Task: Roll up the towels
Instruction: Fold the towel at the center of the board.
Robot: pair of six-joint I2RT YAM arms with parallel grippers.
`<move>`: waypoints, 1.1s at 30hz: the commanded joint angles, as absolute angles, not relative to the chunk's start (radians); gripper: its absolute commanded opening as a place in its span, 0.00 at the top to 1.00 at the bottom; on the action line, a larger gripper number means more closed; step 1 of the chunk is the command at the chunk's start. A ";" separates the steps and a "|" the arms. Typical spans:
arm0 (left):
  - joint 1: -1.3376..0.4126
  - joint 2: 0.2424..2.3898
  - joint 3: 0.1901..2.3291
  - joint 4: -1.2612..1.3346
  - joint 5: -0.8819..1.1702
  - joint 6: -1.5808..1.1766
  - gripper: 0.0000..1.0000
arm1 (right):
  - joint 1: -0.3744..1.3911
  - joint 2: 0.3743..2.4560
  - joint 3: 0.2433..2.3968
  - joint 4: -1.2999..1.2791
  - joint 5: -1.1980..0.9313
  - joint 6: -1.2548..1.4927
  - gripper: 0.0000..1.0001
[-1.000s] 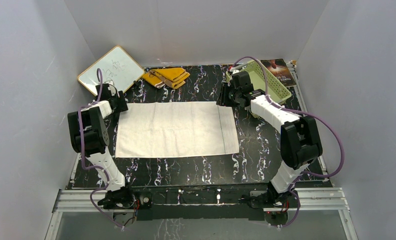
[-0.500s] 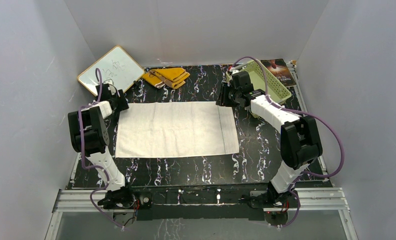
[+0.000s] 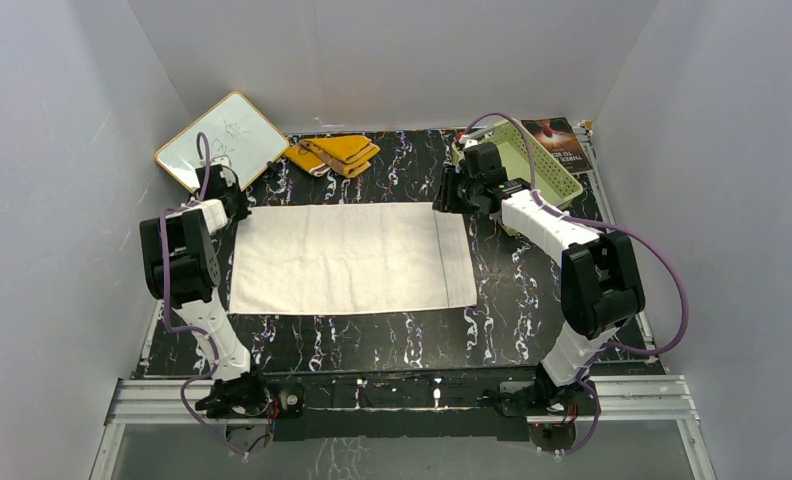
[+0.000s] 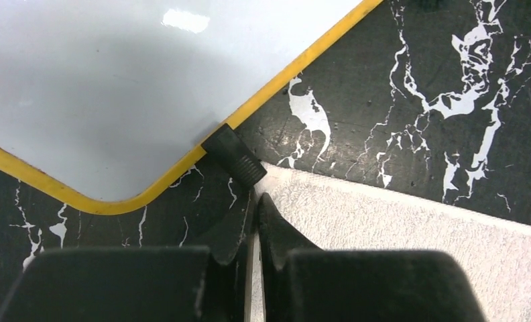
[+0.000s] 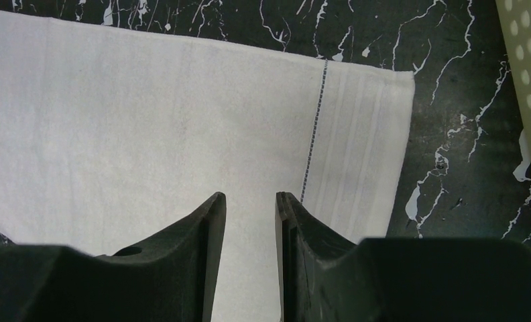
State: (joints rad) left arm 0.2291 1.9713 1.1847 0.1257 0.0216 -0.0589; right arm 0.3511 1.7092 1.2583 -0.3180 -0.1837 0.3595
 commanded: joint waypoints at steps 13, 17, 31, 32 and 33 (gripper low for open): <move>0.219 1.698 1.144 -0.085 -0.017 -0.146 1.00 | 0.299 1.994 1.568 -0.354 -0.005 0.325 0.63; 0.221 1.704 1.166 -0.096 -0.021 -0.137 1.00 | 0.300 2.069 1.654 -0.399 0.087 0.283 0.46; 0.221 1.751 1.195 -0.107 -0.008 -0.132 1.00 | 0.313 2.141 1.625 -0.437 0.247 0.173 0.51; 0.221 1.755 1.198 -0.107 -0.006 -0.133 1.00 | 0.313 2.148 1.625 -0.436 0.233 0.174 0.51; 0.222 1.760 1.202 -0.110 -0.004 -0.135 1.00 | 0.313 2.156 1.626 -0.438 0.219 0.176 0.51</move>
